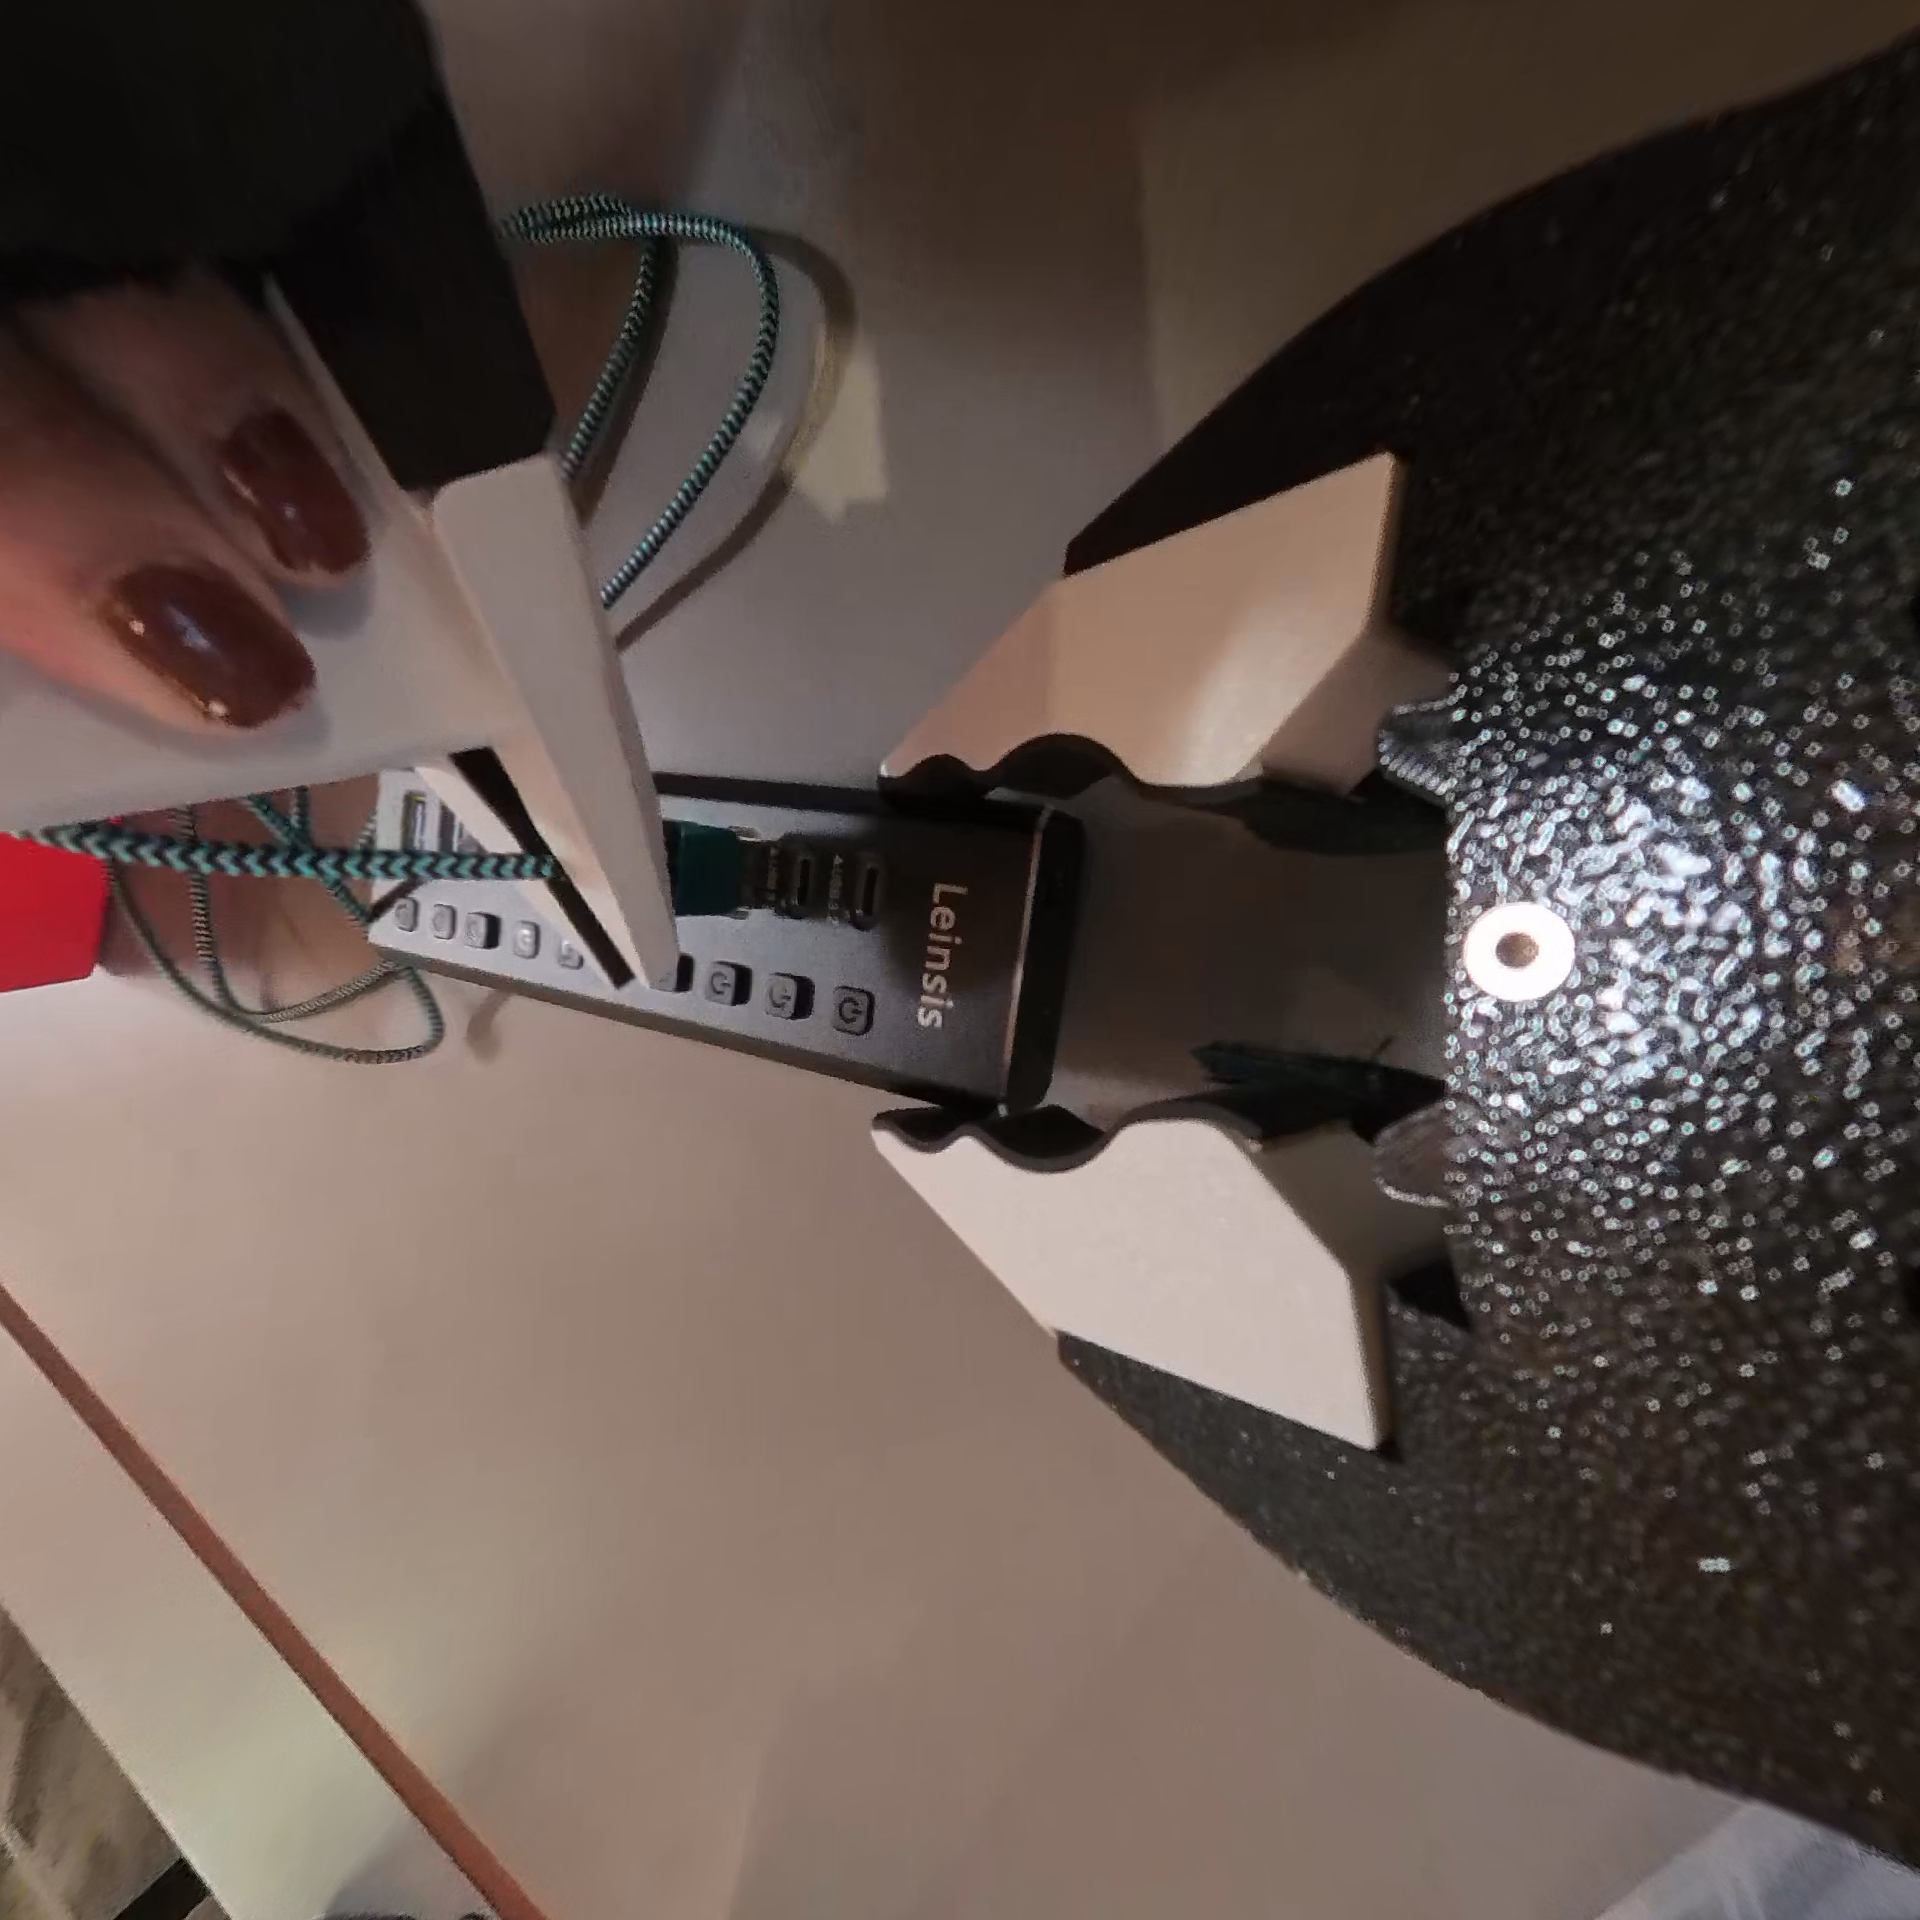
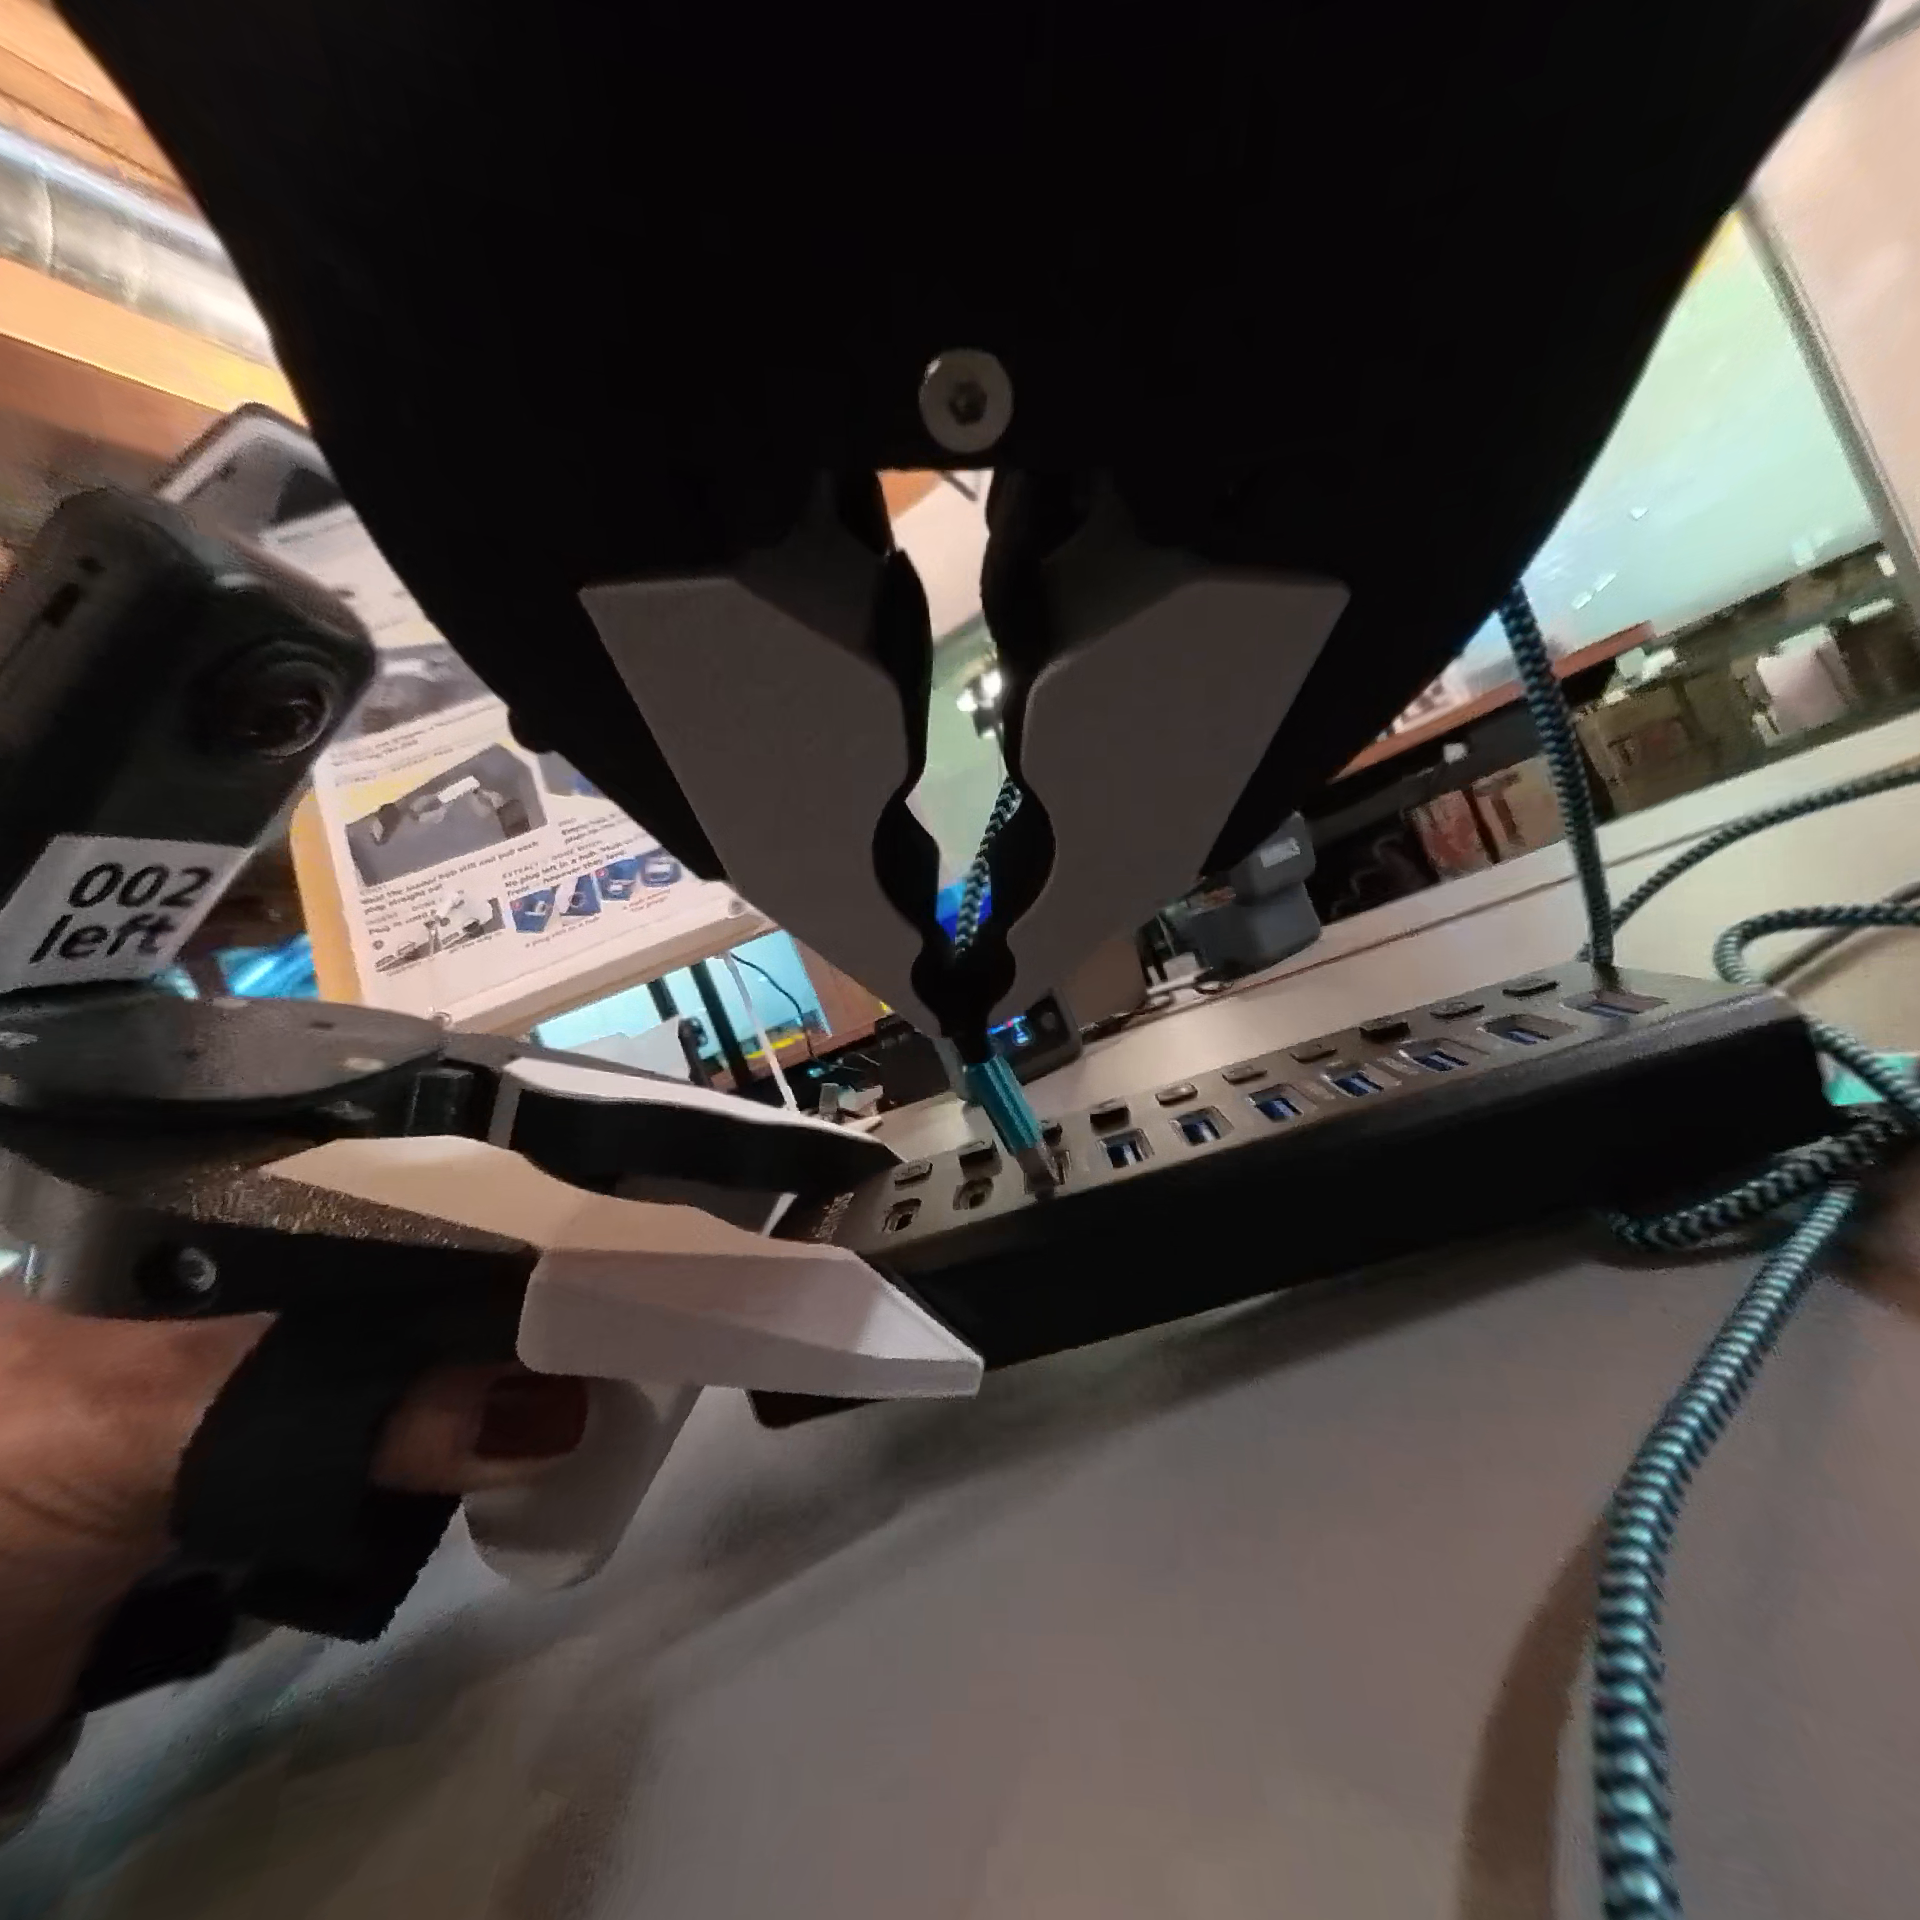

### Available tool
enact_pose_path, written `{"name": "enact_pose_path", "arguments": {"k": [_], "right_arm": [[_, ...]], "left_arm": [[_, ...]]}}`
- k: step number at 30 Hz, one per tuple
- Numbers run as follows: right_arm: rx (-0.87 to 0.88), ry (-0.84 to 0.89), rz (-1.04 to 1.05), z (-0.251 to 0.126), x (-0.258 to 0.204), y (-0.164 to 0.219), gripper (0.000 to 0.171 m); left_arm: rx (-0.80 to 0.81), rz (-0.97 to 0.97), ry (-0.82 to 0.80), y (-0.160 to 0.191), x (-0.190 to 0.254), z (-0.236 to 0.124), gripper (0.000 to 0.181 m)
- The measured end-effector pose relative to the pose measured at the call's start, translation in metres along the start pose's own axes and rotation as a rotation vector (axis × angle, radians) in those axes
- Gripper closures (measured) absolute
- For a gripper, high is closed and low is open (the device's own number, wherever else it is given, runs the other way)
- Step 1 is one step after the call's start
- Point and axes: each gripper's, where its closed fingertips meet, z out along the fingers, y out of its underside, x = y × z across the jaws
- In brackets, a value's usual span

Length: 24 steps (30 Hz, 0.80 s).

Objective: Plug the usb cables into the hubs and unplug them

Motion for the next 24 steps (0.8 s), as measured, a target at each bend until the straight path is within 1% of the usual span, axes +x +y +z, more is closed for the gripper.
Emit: {"name": "enact_pose_path", "arguments": {"k": [4,13,15,18,21,24], "right_arm": [[0.058,-0.006,0.017,-0.008,-0.004,0.003,0.171],[0.053,-0.037,-0.009,0.003,-0.001,-0.009,0.171],[0.04,-0.037,-0.016,0.006,0.0,-0.009,0.171],[0.067,-0.045,0.008,0.003,-0.002,-0.011,0.171],[0.08,-0.066,-0.019,0.003,-0.004,-0.011,0.171],[0.059,-0.084,-0.042,0.008,-0.004,-0.009,0.171]], "left_arm": [[0.033,0.031,-0.014,-0.011,0.001,-0.003,0.124],[-0.08,0.064,-0.023,0.009,0.002,0.007,0.125],[-0.073,0.062,-0.017,0.009,0.003,0.006,0.126],[-0.065,0.088,-0.02,0.009,0.005,0.006,0.126],[-0.07,0.07,0.005,0.008,0.007,0.008,0.126],[-0.06,0.011,0.045,0.009,0.007,0.009,0.126]]}}
